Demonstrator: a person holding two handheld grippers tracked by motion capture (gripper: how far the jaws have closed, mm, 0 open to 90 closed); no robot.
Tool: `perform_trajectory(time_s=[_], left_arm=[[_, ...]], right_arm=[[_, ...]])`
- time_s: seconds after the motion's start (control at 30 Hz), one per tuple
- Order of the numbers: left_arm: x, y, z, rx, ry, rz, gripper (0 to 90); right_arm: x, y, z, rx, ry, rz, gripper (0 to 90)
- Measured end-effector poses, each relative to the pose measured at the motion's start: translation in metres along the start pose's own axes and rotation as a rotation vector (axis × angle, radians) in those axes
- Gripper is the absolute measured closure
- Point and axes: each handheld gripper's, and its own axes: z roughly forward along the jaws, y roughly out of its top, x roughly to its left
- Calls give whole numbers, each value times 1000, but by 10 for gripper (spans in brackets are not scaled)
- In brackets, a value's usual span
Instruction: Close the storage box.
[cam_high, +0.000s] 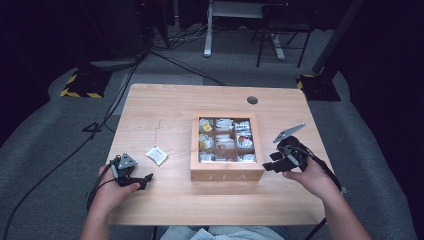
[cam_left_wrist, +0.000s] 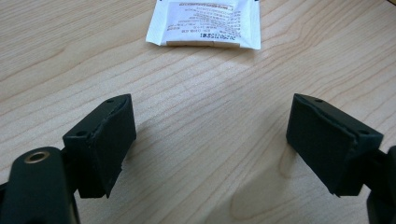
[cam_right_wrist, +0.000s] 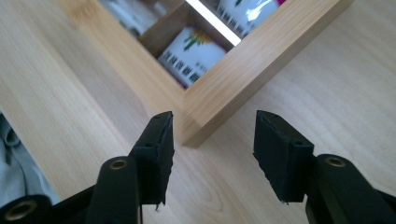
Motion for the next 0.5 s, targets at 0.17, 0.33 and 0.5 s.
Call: perform_trajectory(time_s=[0.17,0.33,0.5], left_arm=[[0,0,0,2,-2,0,163],[0,0,0,2,-3,0,163],[0,0,0,2,-2,0,163]], right_arm=[[-13,-4,-12,-122,-56,27,443],[-27,-10,-23,-216,-120,15,441],[-43,-20,-28,-314,-153,36,424]])
